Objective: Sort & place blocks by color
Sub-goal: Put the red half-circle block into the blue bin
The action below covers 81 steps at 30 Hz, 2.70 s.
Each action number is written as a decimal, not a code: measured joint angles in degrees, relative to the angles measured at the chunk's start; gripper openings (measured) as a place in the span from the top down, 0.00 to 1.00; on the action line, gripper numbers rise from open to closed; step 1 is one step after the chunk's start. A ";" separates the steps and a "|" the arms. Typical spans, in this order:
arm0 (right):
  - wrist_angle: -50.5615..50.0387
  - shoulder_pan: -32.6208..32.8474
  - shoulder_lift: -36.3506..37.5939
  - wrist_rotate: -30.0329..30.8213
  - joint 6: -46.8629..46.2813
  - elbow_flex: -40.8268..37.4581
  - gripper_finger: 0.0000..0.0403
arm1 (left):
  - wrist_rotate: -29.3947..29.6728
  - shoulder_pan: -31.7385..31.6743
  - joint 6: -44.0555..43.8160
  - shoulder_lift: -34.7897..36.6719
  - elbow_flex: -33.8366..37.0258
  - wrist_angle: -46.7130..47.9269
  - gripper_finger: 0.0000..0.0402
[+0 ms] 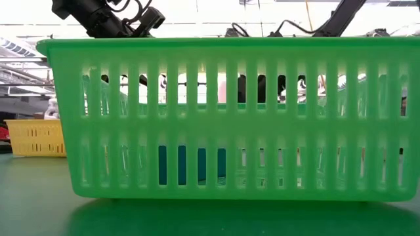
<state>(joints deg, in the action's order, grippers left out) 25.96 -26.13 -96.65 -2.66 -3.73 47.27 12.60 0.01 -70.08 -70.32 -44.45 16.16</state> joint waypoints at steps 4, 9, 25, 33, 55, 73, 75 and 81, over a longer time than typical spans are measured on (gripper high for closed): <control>3.74 0.02 -4.12 -0.44 0.06 -0.02 0.49 | 0.00 0.00 0.05 0.00 0.00 0.02 0.62; 9.64 0.00 -8.35 -0.37 0.02 -0.02 0.49 | 0.00 0.00 0.59 0.00 0.00 0.02 0.62; 14.36 0.39 -9.98 9.90 -6.58 -0.02 0.49 | 0.66 0.00 2.54 0.00 0.00 0.07 0.62; 12.46 0.37 -9.98 6.80 -3.21 -0.02 0.42 | 1.01 0.00 4.22 0.00 -0.02 0.33 0.62; 16.17 0.24 -16.75 5.47 14.96 -0.04 0.37 | 0.98 -1.88 5.32 0.00 -0.02 0.30 0.62; 17.53 -2.75 -16.75 5.25 14.95 -0.02 0.38 | 0.98 -2.98 5.89 0.00 -0.02 0.30 0.62; 17.53 -2.74 -16.75 3.90 14.96 -0.02 0.38 | 0.98 -3.09 5.88 0.00 -0.02 0.29 0.62; 17.57 -2.67 -16.75 3.57 15.38 -0.02 0.38 | 0.98 -3.32 5.86 0.00 -0.02 0.30 0.62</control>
<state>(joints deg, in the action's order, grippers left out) 43.53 -28.80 -113.40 0.91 11.66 47.24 13.58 -3.31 -64.23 -70.32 -44.47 16.47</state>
